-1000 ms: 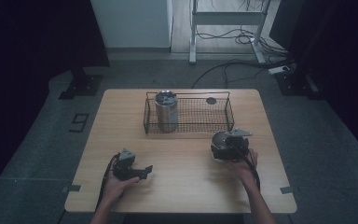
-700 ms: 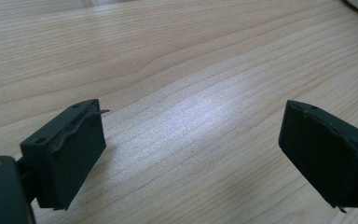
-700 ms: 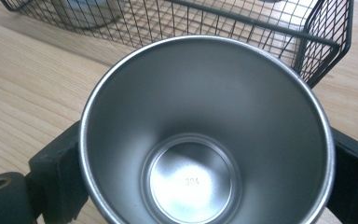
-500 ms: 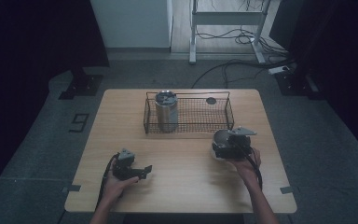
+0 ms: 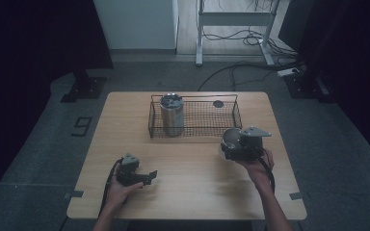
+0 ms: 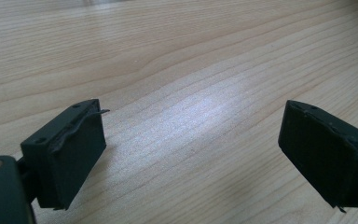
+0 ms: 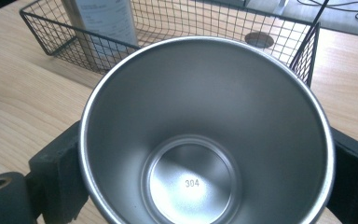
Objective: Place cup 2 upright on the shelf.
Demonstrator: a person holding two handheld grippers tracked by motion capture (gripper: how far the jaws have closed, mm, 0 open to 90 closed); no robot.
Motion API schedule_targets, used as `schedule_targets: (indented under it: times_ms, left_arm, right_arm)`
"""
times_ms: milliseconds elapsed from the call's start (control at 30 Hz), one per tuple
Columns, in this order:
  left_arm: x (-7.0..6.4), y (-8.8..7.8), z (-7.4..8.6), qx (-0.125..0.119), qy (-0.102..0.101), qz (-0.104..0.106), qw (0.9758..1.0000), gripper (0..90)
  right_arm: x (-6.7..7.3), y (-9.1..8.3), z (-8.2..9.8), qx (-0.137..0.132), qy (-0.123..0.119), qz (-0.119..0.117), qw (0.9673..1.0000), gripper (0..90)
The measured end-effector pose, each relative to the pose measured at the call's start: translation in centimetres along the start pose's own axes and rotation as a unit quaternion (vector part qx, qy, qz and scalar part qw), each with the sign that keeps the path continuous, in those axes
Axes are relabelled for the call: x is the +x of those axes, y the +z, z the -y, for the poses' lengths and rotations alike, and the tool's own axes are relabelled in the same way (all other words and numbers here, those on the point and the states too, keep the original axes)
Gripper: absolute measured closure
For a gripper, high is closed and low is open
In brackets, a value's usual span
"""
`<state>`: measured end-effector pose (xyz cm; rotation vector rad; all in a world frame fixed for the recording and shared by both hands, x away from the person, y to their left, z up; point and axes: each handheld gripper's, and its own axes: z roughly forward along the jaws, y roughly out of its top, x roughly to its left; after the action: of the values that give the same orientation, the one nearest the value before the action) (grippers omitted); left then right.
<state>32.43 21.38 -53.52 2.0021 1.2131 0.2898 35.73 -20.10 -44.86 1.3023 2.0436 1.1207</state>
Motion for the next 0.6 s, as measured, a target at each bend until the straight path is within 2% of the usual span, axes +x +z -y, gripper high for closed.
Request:
schedule_targets:
  times_ms: [600]
  left_arm:
    - [-0.1,0.1,0.1,0.002,0.001,0.001,1.0000,7.3]
  right_arm:
    - [0.2,-1.6,-2.0,-0.026,0.000,-0.006,0.9997,6.7]
